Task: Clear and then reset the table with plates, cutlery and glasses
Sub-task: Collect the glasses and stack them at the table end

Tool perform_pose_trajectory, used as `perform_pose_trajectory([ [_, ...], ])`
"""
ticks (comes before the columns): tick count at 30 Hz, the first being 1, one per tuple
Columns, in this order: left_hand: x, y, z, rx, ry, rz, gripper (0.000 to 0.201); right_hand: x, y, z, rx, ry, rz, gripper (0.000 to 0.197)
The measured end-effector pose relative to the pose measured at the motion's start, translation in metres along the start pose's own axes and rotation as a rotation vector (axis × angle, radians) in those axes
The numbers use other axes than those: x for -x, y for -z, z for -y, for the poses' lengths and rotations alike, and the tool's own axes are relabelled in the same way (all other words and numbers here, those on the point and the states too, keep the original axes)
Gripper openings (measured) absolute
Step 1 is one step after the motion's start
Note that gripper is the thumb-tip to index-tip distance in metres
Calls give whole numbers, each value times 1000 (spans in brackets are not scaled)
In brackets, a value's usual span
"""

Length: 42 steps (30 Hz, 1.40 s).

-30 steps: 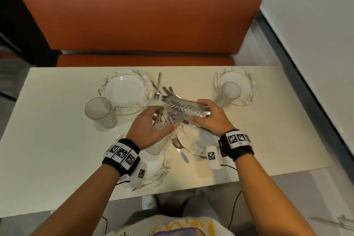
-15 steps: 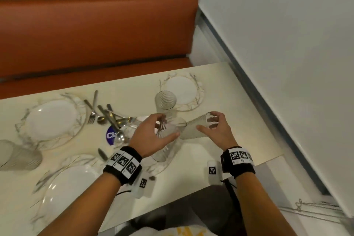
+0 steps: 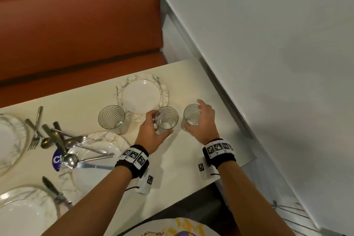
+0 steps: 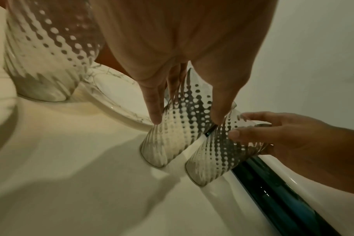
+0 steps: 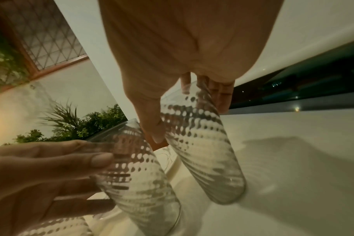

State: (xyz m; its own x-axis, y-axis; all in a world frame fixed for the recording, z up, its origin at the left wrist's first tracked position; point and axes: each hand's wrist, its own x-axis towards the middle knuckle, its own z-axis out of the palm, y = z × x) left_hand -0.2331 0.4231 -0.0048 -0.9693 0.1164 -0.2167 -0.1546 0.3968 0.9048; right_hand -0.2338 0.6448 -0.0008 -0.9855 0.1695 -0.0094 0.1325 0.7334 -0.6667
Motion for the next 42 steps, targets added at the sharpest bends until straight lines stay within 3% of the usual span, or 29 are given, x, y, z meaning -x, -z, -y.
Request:
perform_pose_trajectory([
  [4, -11, -19, -4, 44, 17, -20, 87, 3, -1, -13, -296, -140, -80, 108],
  [9, -29, -41, -10, 53, 22, -48, 89, -6, -10, -28, -426, -253, -173, 90],
  [14, -61, -60, -21, 53, 43, -80, 82, -44, 0, -35, -497, -265, -148, 76],
  [21, -122, -79, -27, -114, 40, -152, 81, -112, 10, -42, -448, -224, -140, 72],
  [27, -165, -85, -34, -186, 73, -136, 85, -156, 11, -43, -379, -256, -126, 68],
  [37, -193, -85, -40, -204, 105, -138, 89, -175, 4, -45, -359, -311, -101, 63],
  [42, -190, -86, -43, -196, 141, -118, 97, -177, 2, -45, -281, -353, -60, 78],
])
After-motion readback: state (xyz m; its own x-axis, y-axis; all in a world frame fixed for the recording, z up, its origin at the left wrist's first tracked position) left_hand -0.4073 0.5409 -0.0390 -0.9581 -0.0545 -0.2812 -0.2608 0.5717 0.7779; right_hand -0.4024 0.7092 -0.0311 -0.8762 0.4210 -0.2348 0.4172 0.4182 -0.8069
